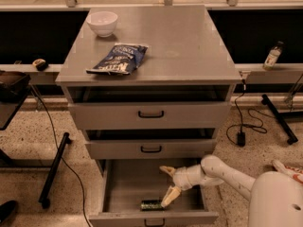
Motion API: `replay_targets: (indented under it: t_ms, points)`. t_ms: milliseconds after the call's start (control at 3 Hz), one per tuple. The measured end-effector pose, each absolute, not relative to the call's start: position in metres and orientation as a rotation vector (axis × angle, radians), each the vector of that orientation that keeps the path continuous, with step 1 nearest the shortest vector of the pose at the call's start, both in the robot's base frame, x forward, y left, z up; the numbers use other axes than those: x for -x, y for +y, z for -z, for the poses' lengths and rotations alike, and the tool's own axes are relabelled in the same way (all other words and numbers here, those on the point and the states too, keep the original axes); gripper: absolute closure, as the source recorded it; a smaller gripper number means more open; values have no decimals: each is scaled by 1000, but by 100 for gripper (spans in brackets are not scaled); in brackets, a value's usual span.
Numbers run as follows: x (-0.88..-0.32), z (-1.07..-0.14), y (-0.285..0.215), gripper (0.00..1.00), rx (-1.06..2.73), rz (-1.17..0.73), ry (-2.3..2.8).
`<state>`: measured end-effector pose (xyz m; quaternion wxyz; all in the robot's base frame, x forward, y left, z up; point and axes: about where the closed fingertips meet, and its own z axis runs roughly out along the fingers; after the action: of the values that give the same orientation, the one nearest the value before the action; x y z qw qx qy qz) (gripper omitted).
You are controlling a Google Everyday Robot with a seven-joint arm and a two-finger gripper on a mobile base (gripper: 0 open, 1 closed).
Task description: Pick green can from bottom drawer and place on counter
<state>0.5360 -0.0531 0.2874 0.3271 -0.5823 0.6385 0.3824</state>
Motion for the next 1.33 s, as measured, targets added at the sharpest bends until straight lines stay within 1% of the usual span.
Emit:
replay_targets:
  t_ms: [333, 1000, 1333]
  points:
    - [-538, -276, -53, 0, 1472, -975, 1671]
    - [-552, -242, -60, 0, 1396, -666, 1577]
    - [-561, -229, -53, 2, 1458, -526, 1603]
